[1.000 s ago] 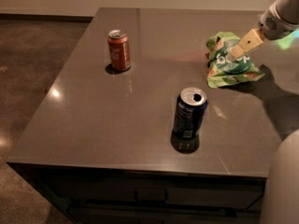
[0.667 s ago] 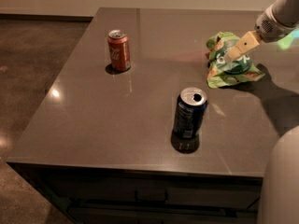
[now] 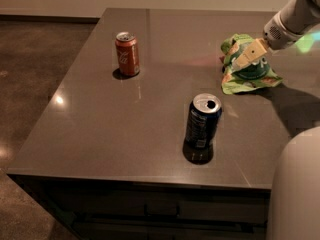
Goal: Move green rice chip bag near coke can
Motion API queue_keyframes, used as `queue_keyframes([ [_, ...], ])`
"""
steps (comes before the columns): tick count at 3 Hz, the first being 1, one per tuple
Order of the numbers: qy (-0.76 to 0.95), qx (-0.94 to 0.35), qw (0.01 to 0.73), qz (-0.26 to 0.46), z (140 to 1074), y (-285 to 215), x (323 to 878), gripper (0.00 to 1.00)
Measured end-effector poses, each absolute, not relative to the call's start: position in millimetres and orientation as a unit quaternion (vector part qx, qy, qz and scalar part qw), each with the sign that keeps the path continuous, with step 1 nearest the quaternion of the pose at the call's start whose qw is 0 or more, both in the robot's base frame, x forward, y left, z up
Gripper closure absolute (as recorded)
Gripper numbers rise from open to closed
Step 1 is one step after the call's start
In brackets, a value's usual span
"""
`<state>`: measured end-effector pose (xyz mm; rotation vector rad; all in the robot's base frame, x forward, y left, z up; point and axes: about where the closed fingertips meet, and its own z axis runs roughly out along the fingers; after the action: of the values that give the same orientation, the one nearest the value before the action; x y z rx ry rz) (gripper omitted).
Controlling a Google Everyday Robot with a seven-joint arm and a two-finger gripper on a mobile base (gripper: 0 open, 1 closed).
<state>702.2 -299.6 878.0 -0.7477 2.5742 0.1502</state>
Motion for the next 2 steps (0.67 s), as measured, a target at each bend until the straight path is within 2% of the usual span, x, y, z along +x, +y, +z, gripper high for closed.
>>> queue_keyframes([
  [2, 0.932, -0.278, 0.22, 0.067, 872.1, -295.0, 702.9, 0.61],
])
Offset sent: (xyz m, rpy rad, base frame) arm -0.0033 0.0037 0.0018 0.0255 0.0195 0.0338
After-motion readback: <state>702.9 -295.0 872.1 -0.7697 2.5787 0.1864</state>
